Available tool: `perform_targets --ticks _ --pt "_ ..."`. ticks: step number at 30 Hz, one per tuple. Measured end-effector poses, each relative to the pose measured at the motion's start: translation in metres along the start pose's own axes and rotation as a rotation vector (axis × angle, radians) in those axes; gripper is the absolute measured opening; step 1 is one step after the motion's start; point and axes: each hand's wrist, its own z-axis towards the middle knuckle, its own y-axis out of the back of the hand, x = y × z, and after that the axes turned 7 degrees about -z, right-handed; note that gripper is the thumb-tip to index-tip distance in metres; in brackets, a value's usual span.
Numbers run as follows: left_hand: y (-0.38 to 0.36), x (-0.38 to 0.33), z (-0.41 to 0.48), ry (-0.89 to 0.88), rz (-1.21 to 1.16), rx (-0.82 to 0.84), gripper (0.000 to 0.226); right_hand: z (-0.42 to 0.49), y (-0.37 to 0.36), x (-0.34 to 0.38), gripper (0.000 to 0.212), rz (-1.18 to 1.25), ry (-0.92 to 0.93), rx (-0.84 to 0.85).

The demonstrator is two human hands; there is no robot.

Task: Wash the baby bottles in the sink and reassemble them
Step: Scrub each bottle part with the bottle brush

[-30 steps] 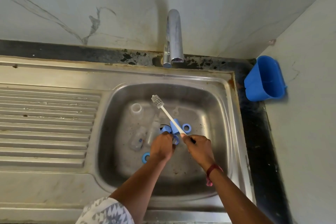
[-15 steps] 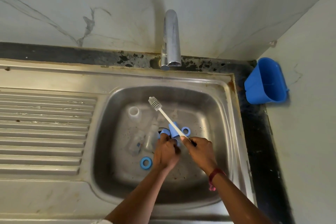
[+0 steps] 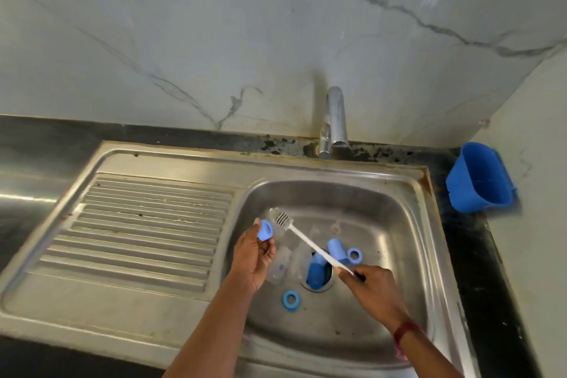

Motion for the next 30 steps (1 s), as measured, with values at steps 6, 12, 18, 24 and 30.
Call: perform_targets --ticks 6,12,18,24,30 --pt "0.001 -0.016 -0.016 -0.086 0.079 0.023 0.031 -0.017 0.014 0.015 0.041 -0.063 0.101 -0.021" --pt "0.006 -0.020 -0.024 -0.126 0.166 0.027 0.038 -0.014 0.017 0.015 0.032 -0.322 0.259 -0.138" --pt "0.012 -0.028 -0.026 -0.176 0.305 0.005 0.044 -0.011 0.009 0.011 0.028 -0.503 0.313 -0.327" --pt "0.016 -0.039 -0.019 -0.198 0.330 -0.010 0.038 -0.018 0.004 0.023 0.040 -0.531 0.413 -0.380" --pt "0.014 -0.041 -0.018 -0.164 0.172 0.145 0.018 -0.019 0.006 0.023 0.050 -0.439 0.273 -0.189"
